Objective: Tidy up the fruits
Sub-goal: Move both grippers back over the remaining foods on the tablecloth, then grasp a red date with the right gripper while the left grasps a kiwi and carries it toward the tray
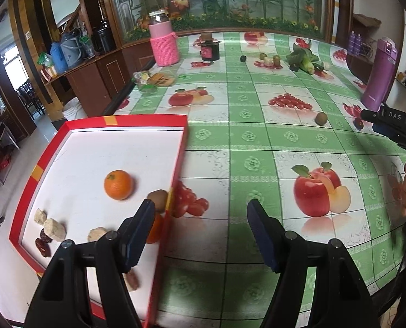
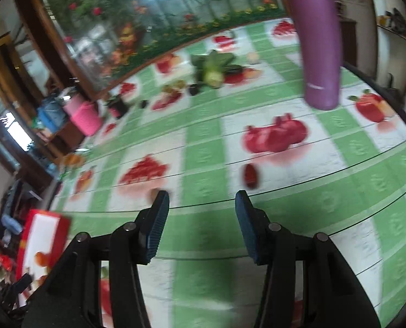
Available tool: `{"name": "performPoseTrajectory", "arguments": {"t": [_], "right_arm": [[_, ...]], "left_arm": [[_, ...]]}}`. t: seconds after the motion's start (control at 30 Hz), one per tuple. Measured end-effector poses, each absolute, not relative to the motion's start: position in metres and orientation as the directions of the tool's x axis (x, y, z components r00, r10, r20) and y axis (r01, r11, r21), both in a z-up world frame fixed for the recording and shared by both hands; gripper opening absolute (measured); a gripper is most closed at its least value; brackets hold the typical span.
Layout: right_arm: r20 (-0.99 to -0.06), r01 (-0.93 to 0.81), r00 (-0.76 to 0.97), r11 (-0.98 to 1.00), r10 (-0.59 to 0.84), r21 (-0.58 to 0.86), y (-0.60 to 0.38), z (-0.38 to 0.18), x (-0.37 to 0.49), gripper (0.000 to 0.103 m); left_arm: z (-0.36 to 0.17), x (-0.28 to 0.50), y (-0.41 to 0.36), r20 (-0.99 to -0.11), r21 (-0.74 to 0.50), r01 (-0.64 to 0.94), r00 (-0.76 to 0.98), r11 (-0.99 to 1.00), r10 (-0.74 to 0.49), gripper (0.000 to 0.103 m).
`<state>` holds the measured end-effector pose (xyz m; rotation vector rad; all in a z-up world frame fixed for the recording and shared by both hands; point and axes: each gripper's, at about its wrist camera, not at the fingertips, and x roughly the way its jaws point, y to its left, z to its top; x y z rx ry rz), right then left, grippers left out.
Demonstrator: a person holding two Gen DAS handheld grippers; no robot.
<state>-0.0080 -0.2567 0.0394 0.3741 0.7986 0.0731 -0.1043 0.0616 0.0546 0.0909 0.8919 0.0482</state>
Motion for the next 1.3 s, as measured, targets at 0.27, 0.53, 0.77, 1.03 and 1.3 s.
{"name": "performPoseTrajectory", "arguments": {"t": [0.27, 0.53, 0.77, 1.03, 1.3], "right_arm": [[-0.761, 0.118, 0.637, 0.959, 0.125, 0.256, -0.272, 0.021, 0.019, 0.051], [-0.775, 0.137, 0.632, 0.986, -0.013, 0.095, -0.258, 0.014, 0.028, 0.019], [-0.771, 0.171, 0.635, 0.965, 0.045, 0.198, -0.273, 0.017, 0.028, 0.019], [-0.724, 0.207, 0.685, 0.931, 0.082, 0.301, -0.289, 0.032, 0.018, 0.019], [-0.706, 0.209, 0.696, 0.903, 0.133, 0.376, -0.298, 0.035, 0.017, 0.019]], "left_arm": [[0.06, -0.077, 0.029, -0.769, 0.111, 0.061, 0.637, 0.992, 0.047, 0.07], [0.055, -0.04, -0.013, -0.769, 0.06, 0.162, 0.637, 0.985, -0.058, 0.07], [0.046, -0.014, -0.053, -0.773, 0.041, 0.216, 0.626, 0.976, -0.106, 0.07], [0.035, 0.021, -0.089, -0.786, 0.055, 0.248, 0.608, 0.967, -0.111, 0.069], [0.022, 0.04, -0.108, -0.804, 0.051, 0.264, 0.583, 0.963, -0.117, 0.05]]}}
